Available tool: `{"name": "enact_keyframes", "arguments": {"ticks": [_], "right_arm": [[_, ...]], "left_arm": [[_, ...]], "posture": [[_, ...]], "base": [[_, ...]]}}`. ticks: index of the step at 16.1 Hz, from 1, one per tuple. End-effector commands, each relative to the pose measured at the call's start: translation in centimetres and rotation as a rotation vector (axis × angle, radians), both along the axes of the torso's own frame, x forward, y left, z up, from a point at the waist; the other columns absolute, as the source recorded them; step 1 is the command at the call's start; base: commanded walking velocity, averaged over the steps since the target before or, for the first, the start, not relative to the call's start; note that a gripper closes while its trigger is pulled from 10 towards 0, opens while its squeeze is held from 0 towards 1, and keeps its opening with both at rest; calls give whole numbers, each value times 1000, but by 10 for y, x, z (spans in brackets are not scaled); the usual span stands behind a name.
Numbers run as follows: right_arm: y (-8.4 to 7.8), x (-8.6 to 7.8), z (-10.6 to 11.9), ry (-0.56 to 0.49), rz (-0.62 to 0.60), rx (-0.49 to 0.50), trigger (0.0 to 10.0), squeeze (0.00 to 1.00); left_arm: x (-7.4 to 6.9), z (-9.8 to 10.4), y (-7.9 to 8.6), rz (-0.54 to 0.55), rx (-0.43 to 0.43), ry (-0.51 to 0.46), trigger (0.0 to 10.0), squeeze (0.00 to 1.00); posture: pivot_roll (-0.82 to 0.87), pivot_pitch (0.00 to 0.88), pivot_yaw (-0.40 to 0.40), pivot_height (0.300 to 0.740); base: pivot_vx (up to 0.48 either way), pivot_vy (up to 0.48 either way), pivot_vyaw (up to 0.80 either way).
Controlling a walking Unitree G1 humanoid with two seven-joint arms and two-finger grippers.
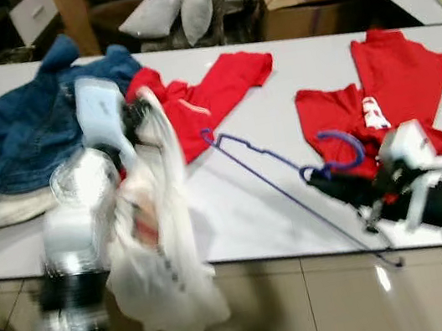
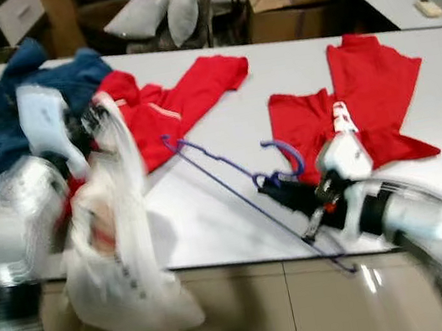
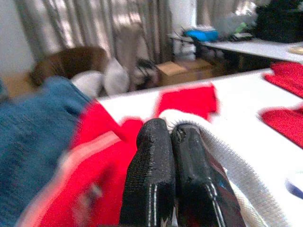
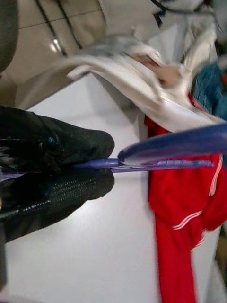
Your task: Hang hanger
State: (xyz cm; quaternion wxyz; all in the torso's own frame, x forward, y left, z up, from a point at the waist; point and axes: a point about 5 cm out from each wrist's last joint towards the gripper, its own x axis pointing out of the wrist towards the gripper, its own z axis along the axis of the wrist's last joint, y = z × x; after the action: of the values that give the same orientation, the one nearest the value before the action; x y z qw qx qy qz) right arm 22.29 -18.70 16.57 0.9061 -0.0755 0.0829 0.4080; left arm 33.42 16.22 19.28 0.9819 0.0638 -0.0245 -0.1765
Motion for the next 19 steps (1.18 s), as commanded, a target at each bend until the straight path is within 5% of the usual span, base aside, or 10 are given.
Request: {"name": "enact_keyframes", "arguments": {"ticks": [1,9,12,15,19], "right_arm": [[7,-1,4,-27,-1,7,10000,0],[-1,-7,15,-50,52,-24,10000,0],[4,-14,13,-16,162,-39,10000,0],[-9,-11,23,-29,169,-37,10000,0],[-17,-10,41,-93,175,6,10000,0]], "left_arm": [[-5,3,4,7,13,-5,10000,0],[1,10,4,35,18,1,10000,0],[17,13,2,78,57,-17,10000,0],[43,16,5,125,90,-17,10000,0],[60,4,-2,104,161,45,10000,0]], "posture": [[-16,0,7,740],[-24,0,22,740],[-9,0,6,740],[-6,0,3,740],[-12,0,9,740]], "base": [[375,0,0],[250,0,0],[0,0,0],[0,0,0],[0,0,0]]}}
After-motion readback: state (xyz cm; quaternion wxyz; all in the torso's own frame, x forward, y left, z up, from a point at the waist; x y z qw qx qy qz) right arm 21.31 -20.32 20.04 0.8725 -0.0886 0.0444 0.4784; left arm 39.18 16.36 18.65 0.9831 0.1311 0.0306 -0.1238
